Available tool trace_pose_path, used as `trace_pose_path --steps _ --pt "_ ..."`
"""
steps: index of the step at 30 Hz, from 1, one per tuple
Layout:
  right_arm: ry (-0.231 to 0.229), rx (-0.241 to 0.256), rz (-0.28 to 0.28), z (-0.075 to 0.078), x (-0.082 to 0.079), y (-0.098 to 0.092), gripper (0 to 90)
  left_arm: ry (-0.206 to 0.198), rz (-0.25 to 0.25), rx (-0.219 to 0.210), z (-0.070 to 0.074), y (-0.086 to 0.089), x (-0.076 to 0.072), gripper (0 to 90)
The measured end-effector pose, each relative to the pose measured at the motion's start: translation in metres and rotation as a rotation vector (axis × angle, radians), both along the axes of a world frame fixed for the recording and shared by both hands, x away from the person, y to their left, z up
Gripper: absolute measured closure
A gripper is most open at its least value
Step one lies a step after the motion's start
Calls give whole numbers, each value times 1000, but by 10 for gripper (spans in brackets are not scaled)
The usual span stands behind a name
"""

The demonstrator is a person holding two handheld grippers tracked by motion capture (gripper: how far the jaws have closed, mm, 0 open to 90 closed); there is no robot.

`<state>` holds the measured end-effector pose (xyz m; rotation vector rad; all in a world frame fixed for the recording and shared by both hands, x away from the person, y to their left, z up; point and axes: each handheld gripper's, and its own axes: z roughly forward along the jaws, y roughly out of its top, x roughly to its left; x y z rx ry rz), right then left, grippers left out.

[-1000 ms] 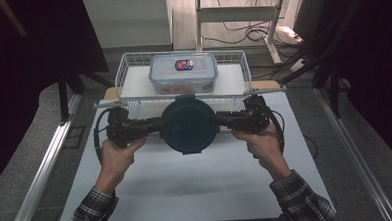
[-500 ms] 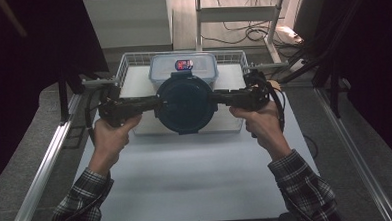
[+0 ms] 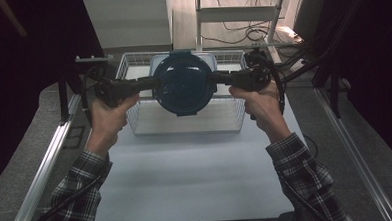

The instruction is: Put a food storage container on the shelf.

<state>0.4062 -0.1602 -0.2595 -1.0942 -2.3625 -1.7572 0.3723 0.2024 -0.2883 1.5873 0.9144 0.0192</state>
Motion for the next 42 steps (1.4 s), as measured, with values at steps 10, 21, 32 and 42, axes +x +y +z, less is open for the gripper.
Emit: trace_pose_path --steps 10,21,32,42 --pt "3 18 -32 22 28 4 567 2 -1 -13 21 4 32 566" --pt "1 32 -55 38 53 7 566 16 23 -31 37 6 59 565" --pt "46 56 -71 29 77 15 563 40 77 -33 30 10 73 562" --pt "58 70 -87 25 89 15 542 22 103 -41 26 7 78 543"
